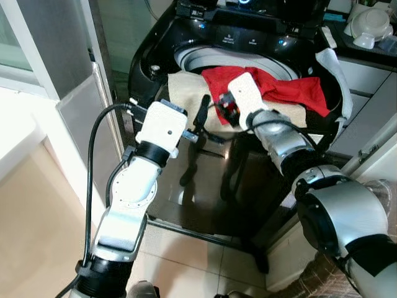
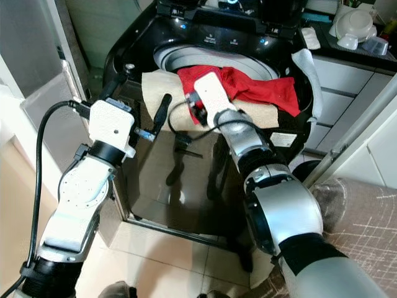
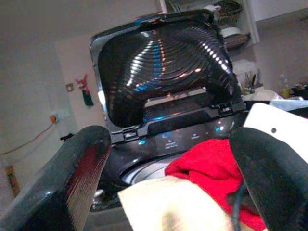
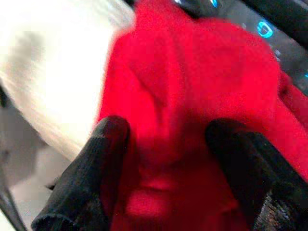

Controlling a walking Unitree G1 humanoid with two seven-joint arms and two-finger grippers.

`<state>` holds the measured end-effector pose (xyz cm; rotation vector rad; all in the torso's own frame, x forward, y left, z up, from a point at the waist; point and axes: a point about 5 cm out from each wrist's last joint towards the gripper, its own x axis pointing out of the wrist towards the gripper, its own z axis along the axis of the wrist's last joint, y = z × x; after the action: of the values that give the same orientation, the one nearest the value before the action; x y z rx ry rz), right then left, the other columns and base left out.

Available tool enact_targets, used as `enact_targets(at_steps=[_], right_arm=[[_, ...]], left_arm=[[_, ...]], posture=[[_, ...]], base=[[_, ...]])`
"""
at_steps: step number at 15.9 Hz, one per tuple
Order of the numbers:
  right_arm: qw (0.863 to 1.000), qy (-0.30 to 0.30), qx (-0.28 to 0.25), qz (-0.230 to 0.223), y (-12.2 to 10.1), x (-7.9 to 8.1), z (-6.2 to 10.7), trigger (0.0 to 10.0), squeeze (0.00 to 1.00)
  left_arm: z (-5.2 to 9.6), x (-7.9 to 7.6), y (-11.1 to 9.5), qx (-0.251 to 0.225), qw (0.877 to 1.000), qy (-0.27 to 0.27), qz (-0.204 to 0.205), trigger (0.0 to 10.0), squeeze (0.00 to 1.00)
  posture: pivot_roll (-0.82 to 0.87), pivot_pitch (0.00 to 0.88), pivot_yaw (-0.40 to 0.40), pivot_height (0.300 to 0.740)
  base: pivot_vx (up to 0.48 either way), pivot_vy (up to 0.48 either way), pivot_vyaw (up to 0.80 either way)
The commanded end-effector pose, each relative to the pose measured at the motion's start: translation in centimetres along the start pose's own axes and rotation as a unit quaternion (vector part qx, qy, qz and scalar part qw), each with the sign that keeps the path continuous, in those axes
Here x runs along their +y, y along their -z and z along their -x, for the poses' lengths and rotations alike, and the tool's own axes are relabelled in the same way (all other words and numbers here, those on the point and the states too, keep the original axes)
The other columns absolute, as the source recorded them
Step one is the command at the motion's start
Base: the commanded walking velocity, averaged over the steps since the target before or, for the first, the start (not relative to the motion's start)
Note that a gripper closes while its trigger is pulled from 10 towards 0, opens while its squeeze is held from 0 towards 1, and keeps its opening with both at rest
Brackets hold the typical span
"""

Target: Clothes washing

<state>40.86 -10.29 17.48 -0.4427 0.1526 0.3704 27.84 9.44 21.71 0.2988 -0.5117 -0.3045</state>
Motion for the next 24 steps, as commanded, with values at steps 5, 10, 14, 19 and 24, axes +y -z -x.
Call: enact_targets(at_steps=[5,10,14,19,24], right_arm=[[0.99,0.129,0.031,-0.044,0.2,-3.6,0.6,10.0,0.0],[0.942,0.157,0.042,-0.294,1.1,-4.0,0.8,10.0,0.0],[0.935,0.156,0.035,-0.315,1.0,-4.2,0.8,10.0,0.0],[0.961,0.165,-0.001,-0.22,0.0,-4.4,0.8,10.0,0.0],[0.996,0.079,0.034,-0.029,-0.3,-2.1,0.2,10.0,1.0]], left_arm=[[0.5,-0.2,-0.5,0.002,1.0,-0.017,-0.003,10.0,0.0],[0.6,-0.2,-0.4,0.006,1.0,-0.026,-0.006,10.0,0.0],[0.5,-0.3,-0.4,0.007,1.0,-0.026,-0.005,10.0,0.0],[0.2,-0.6,-0.2,0.006,1.0,-0.017,0.001,10.0,0.0],[-0.3,-1.1,-0.1,0.004,1.0,-0.008,0.008,10.0,0.0]], posture=[[0.15,0.054,-0.168,0.731],[0.16,0.048,-0.181,0.731],[0.15,0.042,-0.179,0.731],[0.11,0.029,-0.168,0.731],[0.09,0.028,-0.166,0.731]], base=[[0.0,0.0,0.0],[0.0,0.0,0.0],[0.0,0.0,0.0],[0.0,0.0,0.0],[0.0,0.0,0.0]])
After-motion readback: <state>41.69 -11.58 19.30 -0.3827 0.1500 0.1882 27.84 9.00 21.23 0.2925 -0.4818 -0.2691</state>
